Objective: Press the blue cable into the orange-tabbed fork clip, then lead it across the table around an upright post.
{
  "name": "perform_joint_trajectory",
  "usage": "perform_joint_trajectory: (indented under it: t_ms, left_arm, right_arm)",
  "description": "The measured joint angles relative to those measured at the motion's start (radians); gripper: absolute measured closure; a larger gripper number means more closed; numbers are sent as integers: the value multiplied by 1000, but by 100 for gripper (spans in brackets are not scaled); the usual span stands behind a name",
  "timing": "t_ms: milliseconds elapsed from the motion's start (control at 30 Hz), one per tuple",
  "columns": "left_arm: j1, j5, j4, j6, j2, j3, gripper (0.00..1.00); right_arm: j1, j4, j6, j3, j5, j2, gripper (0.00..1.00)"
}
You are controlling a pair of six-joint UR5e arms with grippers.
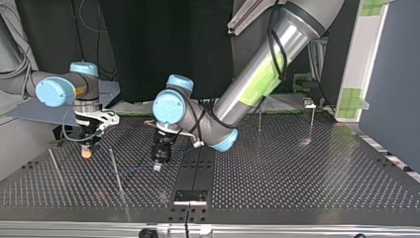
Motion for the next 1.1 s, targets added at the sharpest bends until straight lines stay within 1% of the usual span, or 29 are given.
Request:
perform_joint_trajectory:
  t_ms: [100,267,300,333,367,400,433,467,533,567,600,833,1000,1100]
  left_arm:
    - [0,1,12,0,0,-17,100]
    - [1,0,16,0,0,-24,100]
    - [1,-1,15,0,0,-25,95]
    - [1,-3,15,-1,0,-25,78]
    - [1,-5,14,-1,0,-25,78]
    - [1,-8,12,-1,0,-25,65]
    - [2,-10,10,-1,0,-25,45]
    - [2,-12,9,-1,0,-25,45]
    - [2,-15,6,-2,0,-25,18]
    - [3,-16,4,-3,0,-25,18]
    - [3,-20,1,-4,0,-25,0]
    - [4,-35,-9,-7,0,-25,0]
    - [5,-39,-19,-8,0,-25,0]
    - [5,-40,-21,-8,0,-25,0]
  right_arm:
    - [3,-2,-3,11,1,7,100]
    - [11,-3,-9,25,2,28,100]
    - [13,-4,-10,29,3,31,100]
    - [14,-6,-12,36,4,35,100]
    - [14,-10,-13,41,4,37,100]
    - [15,-14,-13,47,4,38,100]
    - [16,-22,-12,53,4,40,100]
    - [17,-27,-12,58,4,41,100]
    - [18,-37,-10,67,5,44,100]
    - [19,-41,-10,70,5,46,100]
    - [19,-43,-11,72,6,48,100]
    - [20,-54,-12,85,16,69,100]
    - [14,-89,0,105,22,74,100]
    - [10,-104,4,112,24,86,100]
